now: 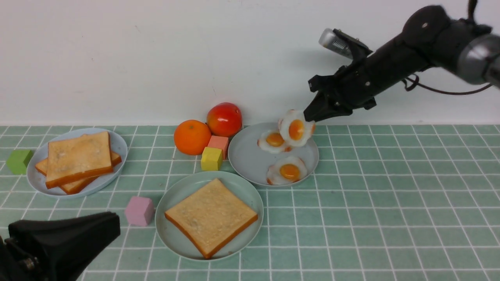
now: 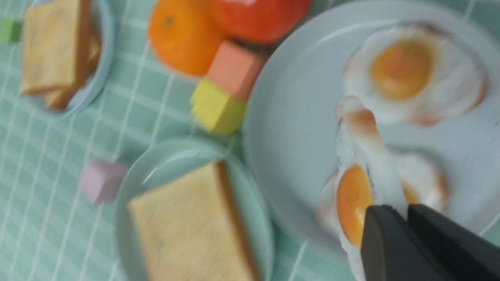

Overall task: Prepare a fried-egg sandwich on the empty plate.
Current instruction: Use the right arm to place the fried egg on the slice of bread in the middle

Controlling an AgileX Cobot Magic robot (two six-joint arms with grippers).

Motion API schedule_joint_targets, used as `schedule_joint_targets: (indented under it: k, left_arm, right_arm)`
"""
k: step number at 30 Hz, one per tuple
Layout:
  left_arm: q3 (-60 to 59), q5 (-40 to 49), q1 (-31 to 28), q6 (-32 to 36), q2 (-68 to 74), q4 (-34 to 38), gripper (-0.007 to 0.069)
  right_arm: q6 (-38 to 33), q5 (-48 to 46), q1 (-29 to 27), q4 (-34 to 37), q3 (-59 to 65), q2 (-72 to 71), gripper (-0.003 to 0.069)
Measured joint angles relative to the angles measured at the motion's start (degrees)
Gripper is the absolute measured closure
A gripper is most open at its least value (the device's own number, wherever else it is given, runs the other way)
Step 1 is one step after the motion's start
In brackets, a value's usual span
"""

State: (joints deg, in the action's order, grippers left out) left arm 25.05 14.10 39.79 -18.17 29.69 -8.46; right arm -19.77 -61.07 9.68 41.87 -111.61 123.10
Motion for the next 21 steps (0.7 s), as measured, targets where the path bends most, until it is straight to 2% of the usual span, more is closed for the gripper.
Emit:
schedule_joint_targets:
  k: [3,6,10,15,21]
  left_arm:
    - [0.0,1.6,0.0,-1.3,0.0,-1.1,0.0617]
    - [0.0,4.0,-1.1,-5.3,0.0,-4.2,0.0617]
    - [0.0,6.2,-4.2,-11.9,0.0,-11.2,0.0617]
    - [0.0,6.4,-6.0,-16.4,0.0,-15.1,0.0617]
    - [0.0,6.4,-6.1,-17.0,0.0,-15.5,0.0617]
  right_arm:
    - [-2.8,-0.3,1.2,2.7,5.4,-3.8,0.0603]
    - [-7.5,-0.3,4.5,9.0,13.8,-8.5,0.0603]
    - [-13.0,1.0,10.4,17.2,21.8,-9.4,0.0603]
    - [-14.4,6.1,15.2,20.8,24.4,-6.5,0.0603]
    - [-14.5,11.5,16.3,25.2,24.4,-1.5,0.0603]
